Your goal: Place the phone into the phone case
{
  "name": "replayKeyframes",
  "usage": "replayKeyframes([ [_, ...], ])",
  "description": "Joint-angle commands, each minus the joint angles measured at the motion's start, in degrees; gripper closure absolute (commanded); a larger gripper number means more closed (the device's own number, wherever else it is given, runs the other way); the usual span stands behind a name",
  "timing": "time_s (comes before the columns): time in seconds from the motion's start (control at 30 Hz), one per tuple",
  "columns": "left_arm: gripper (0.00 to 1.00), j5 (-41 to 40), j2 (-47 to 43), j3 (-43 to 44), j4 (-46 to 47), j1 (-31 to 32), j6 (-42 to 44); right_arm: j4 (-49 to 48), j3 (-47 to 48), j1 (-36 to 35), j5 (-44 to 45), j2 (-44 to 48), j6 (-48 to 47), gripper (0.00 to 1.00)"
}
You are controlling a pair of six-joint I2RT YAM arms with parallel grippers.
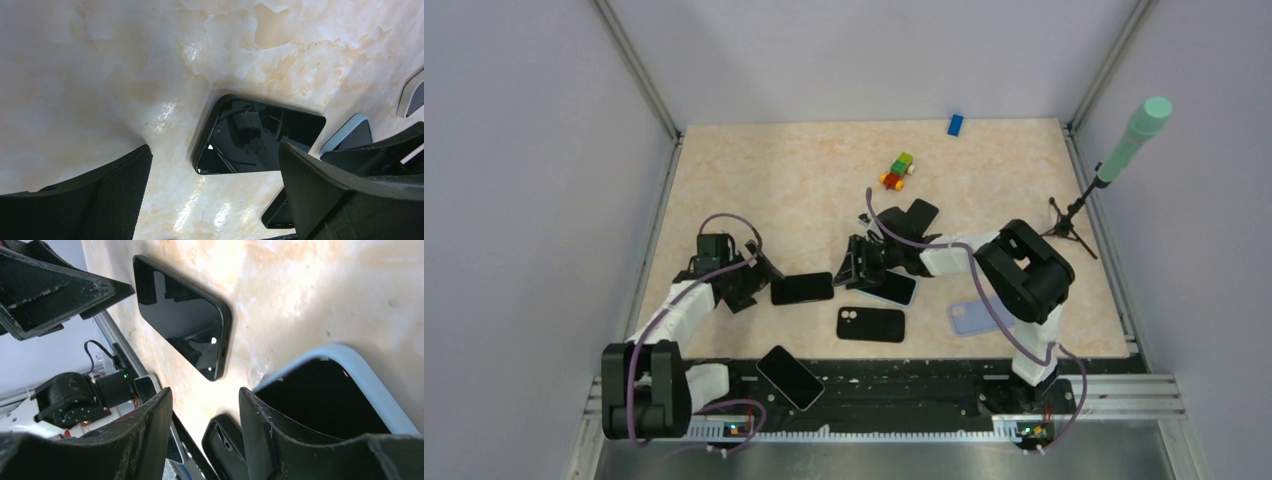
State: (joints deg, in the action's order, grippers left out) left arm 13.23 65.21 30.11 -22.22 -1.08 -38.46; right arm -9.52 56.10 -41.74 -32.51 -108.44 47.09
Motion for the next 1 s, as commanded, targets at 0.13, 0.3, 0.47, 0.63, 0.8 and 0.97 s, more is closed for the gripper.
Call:
replayKeyframes([
  [0.13,0.03,9.89,3.99,-1.14,8.47,-1.22,2.68,-3.84,5.17,-2.13,1.58,-6.98,1.95,0.50],
  [0.3,0.07,17.12,7.15,-1.66,12.78,-1.22,2.97,-4.41,6.03,-3.53,1.46,-9.06,2.24,0.50],
  [0.47,0.14,23.90,6.72,-1.72,14.67,-1.19,2.18,-7.58,5.20,-3.54,-1.30,-10.27,3.21,0.50],
  [0.63,0.15,28.47,0.06,-1.55,14.11,-1.14,0.79,-8.29,4.86,-3.53,-2.82,-10.30,3.01,0.50],
  [0.8,0.19,32.20,-4.30,-1.59,13.98,-1.20,-0.98,-9.10,4.56,-3.54,-3.88,-10.12,3.09,0.50],
  [0.97,0.24,30.97,-4.09,-2.76,13.59,-1.17,0.23,-8.75,4.76,-3.55,-4.32,-9.66,2.81,0.50],
])
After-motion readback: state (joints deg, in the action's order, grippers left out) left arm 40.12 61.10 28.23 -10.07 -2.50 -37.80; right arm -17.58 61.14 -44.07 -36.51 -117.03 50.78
